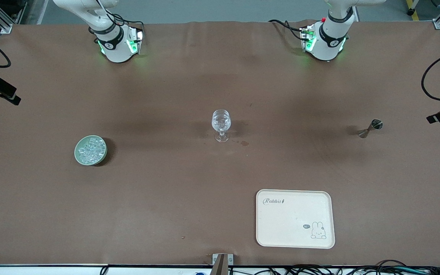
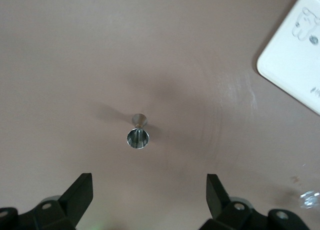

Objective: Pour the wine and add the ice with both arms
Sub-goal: 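Reach the right gripper to the ice bowl while the left gripper reaches the jigger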

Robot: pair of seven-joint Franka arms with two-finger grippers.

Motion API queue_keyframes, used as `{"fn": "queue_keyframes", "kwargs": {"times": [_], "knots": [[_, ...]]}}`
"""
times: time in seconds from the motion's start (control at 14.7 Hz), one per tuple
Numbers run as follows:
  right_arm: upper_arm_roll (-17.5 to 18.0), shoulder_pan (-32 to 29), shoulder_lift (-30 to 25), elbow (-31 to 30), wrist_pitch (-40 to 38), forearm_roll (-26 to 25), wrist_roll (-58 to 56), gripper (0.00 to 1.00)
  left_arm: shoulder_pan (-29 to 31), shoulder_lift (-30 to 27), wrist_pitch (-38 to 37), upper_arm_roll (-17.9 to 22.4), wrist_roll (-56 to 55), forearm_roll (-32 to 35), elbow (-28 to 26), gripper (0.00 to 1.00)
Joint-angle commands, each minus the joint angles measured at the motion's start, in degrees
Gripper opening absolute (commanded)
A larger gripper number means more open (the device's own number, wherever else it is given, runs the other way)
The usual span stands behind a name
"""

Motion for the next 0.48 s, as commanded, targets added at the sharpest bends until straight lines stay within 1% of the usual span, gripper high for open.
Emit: {"fn": "queue_keyframes", "kwargs": {"times": [0.0, 0.2, 0.34, 0.41], "knots": [[-0.19, 0.01, -0.07, -5.05, 5.20, 0.11, 0.62, 1.00, -0.43, 4.17, -1.16, 6.04, -3.50, -5.52, 0.95, 1.00], [-0.19, -0.51, 1.07, -12.95, 15.29, 0.11, 0.62, 1.00, -0.35, 9.00, -1.52, 10.44, -7.20, -11.84, 1.04, 1.00], [-0.28, -0.60, 2.47, -18.05, 22.42, 0.11, 0.62, 1.00, -0.35, 13.39, -1.52, 13.52, -11.41, -16.50, 1.04, 1.00], [-0.28, -0.69, 3.26, -20.17, 25.41, 0.11, 0.62, 1.00, -0.09, 15.33, -1.52, 14.49, -11.78, -18.78, 1.04, 1.00]]}}
